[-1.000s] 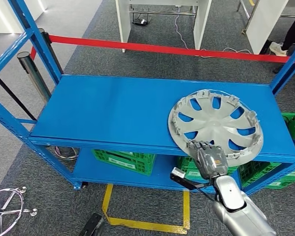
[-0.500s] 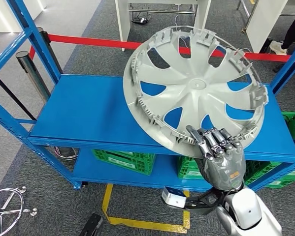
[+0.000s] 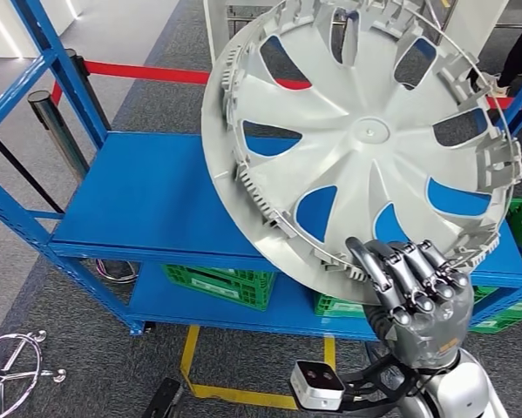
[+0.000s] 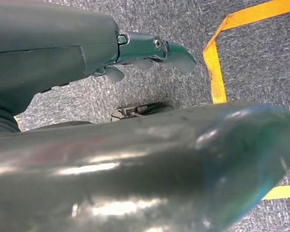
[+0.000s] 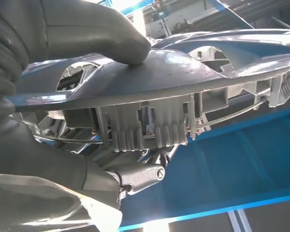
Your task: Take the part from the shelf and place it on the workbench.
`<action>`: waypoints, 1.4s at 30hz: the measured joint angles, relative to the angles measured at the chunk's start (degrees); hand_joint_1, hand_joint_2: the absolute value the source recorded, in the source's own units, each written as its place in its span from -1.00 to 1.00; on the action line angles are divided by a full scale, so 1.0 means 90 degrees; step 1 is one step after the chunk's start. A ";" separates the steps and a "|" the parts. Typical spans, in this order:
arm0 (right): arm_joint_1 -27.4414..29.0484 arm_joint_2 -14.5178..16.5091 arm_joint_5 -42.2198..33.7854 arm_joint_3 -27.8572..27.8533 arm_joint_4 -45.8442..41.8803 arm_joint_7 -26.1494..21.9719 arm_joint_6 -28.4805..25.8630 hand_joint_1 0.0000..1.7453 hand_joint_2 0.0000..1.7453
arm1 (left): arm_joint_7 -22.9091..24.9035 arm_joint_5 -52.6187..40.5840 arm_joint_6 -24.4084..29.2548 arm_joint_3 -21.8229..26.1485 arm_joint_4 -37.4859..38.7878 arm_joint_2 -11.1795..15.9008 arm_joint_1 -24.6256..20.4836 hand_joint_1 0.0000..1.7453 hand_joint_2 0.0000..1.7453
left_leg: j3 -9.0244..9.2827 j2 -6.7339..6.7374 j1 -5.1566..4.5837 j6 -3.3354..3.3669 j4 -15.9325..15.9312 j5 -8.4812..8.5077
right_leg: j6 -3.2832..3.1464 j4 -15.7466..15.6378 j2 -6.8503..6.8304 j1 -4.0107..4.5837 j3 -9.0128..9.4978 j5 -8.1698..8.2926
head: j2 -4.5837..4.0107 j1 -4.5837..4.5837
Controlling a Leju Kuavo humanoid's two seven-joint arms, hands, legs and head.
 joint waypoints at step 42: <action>-0.0092 -0.0304 0.0000 0.1313 0.1767 0.1122 0.0007 1.00 1.00 | 0.0113 -0.0114 0.0004 0.0001 0.0000 -0.0040 -0.0042 -1.00 -1.00 | -0.0001 0.0000 0.0000 0.0000 0.0000 0.0000 | 0.0000 0.0000 0.0001 0.0000 -0.0001 0.0000 | 0.0000 0.0000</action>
